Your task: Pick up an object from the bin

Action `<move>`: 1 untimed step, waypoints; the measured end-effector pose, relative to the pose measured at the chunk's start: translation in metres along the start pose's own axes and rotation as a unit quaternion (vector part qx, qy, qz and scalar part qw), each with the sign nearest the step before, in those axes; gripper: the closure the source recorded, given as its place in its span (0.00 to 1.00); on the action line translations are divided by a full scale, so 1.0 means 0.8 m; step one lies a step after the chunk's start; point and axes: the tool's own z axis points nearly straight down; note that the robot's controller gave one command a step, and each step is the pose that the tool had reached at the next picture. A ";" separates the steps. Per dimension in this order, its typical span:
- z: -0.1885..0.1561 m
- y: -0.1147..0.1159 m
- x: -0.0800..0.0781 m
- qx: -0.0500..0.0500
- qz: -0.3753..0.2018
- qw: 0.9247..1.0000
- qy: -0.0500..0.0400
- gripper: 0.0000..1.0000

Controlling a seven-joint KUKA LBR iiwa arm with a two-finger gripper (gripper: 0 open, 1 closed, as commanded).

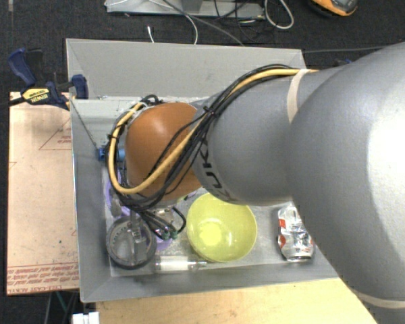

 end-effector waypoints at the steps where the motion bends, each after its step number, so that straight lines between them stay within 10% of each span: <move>1: -0.049 -0.035 -0.124 0.000 -0.051 0.999 -0.011 0.00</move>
Offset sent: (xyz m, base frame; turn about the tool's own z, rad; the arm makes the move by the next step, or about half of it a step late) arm -0.0051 -0.0016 -0.0344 -0.2907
